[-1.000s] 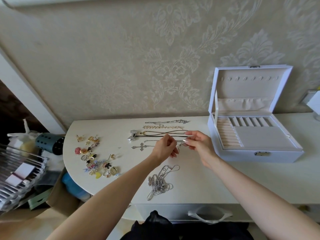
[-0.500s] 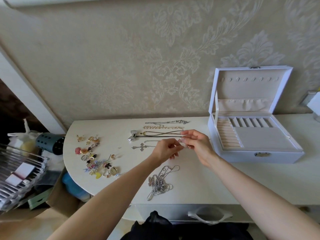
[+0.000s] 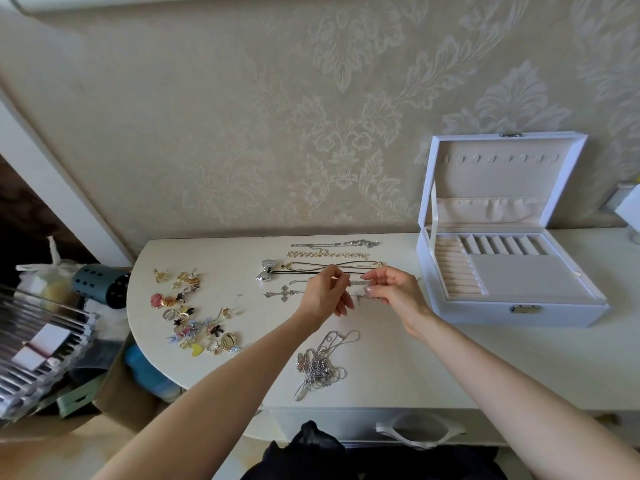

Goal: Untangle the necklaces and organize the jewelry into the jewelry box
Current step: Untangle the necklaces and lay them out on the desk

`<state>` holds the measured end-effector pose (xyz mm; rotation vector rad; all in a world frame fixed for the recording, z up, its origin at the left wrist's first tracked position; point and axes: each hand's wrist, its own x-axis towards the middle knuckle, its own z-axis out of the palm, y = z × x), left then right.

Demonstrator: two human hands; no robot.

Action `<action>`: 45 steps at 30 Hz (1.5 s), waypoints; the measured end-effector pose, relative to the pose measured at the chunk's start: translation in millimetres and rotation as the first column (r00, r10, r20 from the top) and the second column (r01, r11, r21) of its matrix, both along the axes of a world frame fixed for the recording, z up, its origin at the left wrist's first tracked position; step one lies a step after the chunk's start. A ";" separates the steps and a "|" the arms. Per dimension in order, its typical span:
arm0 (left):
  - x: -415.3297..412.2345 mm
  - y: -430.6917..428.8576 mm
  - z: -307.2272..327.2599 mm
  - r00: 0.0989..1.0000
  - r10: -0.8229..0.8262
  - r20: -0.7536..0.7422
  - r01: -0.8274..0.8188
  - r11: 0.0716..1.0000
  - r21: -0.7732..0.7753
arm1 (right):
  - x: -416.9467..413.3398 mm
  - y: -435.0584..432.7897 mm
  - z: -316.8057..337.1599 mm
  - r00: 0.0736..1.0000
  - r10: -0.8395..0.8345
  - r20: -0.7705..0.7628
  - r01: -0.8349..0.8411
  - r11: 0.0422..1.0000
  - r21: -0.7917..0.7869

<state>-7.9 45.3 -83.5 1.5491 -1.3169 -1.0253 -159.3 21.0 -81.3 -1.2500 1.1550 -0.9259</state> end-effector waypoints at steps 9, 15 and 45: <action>4.3 6.2 -4.2 0.974 -0.170 0.150 0.170 0.985 0.015 | 1.8 -0.4 3.0 0.994 -0.002 0.110 0.004 1.000 -0.022; 2.1 6.1 -3.9 0.970 -0.172 0.170 0.170 0.985 0.028 | 1.3 -2.4 3.6 0.977 0.003 0.215 -0.009 1.000 0.027; 0.4 7.1 1.6 0.968 -0.249 0.036 0.247 0.968 0.048 | 7.1 -2.7 3.6 0.966 0.016 0.259 -0.034 0.997 0.062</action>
